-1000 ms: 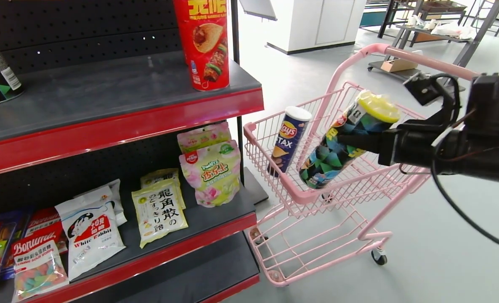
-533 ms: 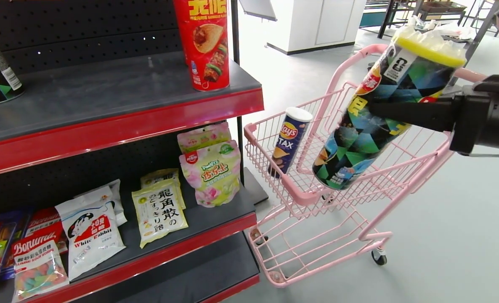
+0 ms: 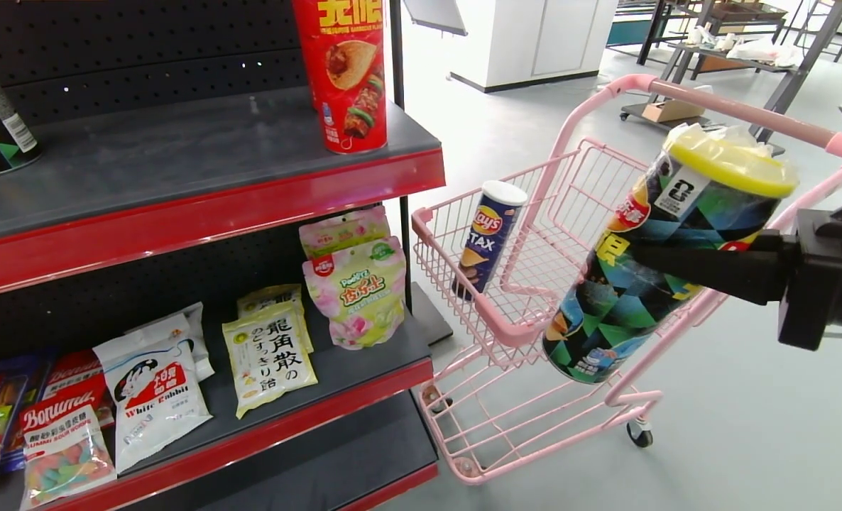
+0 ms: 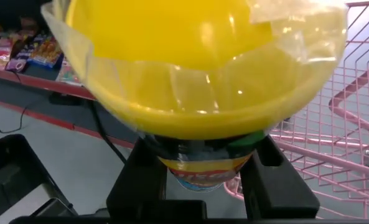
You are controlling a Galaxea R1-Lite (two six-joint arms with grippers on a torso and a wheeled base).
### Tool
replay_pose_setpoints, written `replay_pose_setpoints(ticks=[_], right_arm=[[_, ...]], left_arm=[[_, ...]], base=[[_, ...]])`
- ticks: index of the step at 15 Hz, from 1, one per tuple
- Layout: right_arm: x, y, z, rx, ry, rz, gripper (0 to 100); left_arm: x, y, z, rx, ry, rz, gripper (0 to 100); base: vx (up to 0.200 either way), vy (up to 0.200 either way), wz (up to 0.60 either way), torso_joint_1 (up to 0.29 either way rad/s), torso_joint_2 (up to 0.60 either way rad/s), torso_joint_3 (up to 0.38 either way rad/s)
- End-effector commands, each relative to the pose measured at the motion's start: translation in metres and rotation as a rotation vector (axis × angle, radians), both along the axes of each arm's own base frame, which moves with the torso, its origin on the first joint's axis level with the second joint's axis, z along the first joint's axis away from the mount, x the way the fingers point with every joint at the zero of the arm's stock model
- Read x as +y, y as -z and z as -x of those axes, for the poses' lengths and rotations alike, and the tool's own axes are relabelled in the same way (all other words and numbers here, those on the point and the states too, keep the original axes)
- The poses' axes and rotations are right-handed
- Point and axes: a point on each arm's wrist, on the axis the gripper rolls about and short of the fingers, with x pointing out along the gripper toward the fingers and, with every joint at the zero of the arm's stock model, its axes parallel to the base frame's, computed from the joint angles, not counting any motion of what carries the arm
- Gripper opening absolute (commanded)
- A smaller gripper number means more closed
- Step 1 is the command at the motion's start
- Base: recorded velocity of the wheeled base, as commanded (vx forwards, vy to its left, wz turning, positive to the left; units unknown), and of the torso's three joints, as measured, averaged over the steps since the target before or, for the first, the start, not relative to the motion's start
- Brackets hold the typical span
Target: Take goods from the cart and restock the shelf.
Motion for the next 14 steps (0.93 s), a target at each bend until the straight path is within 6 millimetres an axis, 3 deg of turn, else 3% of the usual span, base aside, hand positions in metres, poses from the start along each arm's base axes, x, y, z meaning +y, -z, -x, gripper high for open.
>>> replay_pose_setpoints(ticks=[1,7,14], right_arm=[[-0.001,0.004,0.001,0.007,0.006,0.007,0],[-0.006,0.016,0.009,0.034,0.012,0.022,0],[-0.003,0.008,0.006,0.015,0.003,0.011,0]], left_arm=[[0.000,0.000,0.000,0.001,-0.001,0.000,100],[0.000,0.000,0.000,0.001,-0.001,0.000,100],[0.000,0.000,0.000,0.001,-0.001,0.000,100]], base=[[0.000,0.000,0.00,0.000,0.00,0.000],[0.000,0.000,0.00,0.002,-0.01,-0.010],[0.000,0.000,0.00,0.094,-0.42,-0.319]])
